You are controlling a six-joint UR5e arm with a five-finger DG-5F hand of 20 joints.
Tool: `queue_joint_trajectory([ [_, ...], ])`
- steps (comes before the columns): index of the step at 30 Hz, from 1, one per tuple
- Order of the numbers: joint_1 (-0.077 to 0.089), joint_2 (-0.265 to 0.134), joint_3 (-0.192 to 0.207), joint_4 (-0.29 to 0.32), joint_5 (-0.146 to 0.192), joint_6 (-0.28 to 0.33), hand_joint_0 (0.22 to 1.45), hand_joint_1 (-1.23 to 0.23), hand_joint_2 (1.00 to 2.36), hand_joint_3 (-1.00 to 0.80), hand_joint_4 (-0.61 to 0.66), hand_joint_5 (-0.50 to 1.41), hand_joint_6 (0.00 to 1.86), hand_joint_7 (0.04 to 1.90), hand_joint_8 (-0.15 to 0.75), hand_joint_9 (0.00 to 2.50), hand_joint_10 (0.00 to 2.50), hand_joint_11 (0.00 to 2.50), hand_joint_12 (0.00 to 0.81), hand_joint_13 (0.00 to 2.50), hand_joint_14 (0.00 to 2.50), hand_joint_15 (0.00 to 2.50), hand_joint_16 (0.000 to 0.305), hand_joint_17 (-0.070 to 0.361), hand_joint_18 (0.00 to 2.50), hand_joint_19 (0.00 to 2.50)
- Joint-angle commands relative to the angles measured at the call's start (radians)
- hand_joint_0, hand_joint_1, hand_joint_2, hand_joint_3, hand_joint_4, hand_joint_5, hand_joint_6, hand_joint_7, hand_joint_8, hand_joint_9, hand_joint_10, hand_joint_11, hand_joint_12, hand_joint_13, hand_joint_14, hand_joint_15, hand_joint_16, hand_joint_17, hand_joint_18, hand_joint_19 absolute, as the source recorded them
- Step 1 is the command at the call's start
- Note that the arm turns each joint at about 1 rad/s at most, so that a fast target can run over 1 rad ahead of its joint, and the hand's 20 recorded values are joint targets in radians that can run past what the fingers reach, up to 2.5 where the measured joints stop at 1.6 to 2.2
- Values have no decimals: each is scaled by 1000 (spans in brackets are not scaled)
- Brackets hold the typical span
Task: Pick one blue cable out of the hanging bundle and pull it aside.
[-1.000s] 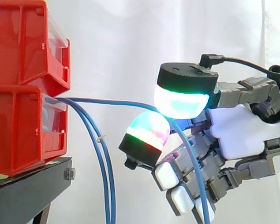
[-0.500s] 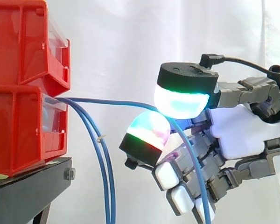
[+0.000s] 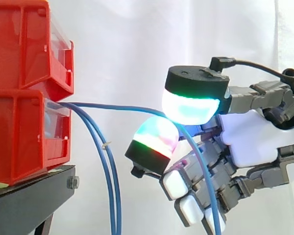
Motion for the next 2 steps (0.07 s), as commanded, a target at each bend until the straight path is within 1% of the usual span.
queue_joint_trajectory([
  [1, 0, -1, 0, 1, 0, 0, 576, -815, 1016, -7, -55, -66, 907, 1008, 319, 996, 11, 341, 414, 868, 17, 497, 60, 134, 800, 607],
  [2, 0, 0, 0, -1, 0, 0, 576, -815, 1016, -6, -56, -66, 908, 1006, 316, 993, 11, 334, 416, 867, 17, 496, 59, 134, 799, 615],
])
